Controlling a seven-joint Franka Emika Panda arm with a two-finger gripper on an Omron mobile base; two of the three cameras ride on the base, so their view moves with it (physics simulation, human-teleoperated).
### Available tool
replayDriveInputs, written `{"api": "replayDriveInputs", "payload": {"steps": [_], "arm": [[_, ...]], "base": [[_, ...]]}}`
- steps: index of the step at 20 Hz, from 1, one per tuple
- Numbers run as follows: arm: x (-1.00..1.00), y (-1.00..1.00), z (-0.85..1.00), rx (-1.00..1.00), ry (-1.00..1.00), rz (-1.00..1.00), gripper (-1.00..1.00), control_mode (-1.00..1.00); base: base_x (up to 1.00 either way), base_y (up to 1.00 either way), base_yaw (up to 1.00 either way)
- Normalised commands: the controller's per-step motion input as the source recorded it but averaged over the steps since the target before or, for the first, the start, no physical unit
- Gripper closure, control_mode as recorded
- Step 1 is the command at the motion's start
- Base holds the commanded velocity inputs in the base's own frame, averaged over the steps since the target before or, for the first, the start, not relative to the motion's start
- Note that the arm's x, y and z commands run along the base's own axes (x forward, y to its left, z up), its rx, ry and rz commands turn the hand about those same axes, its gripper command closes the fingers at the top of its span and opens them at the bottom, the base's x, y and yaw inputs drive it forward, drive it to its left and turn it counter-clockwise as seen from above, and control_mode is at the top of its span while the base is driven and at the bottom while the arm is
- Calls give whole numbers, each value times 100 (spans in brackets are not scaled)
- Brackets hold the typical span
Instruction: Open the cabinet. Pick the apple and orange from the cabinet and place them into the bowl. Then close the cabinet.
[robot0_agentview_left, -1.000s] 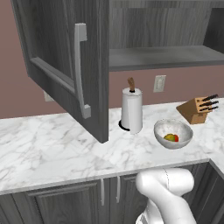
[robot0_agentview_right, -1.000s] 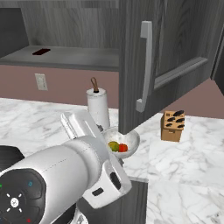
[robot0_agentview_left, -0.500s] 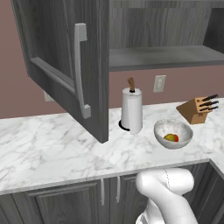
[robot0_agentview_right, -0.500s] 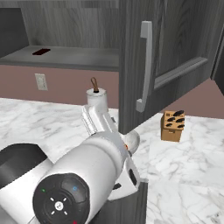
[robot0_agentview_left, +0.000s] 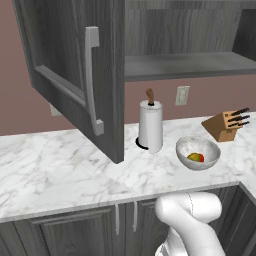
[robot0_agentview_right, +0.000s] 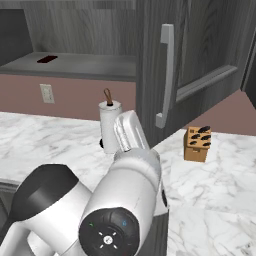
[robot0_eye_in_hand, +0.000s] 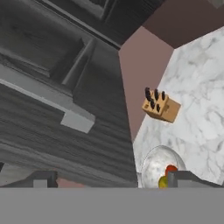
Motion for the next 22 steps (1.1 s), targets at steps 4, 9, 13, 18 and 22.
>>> {"api": "replayDriveInputs", "payload": {"steps": [4,9,13,18,22], "arm": [[41,-7,0,10,-1,0,-100,-100],[34,-27,0,10,0,0,-100,-100],[16,-45,0,8,0,0,-100,-100],[41,-26,0,11,-2,0,-100,-100],[68,-3,0,11,-14,0,-100,-100]], "base": [[0,0,0],[0,0,0],[0,0,0],[0,0,0],[0,0,0]]}}
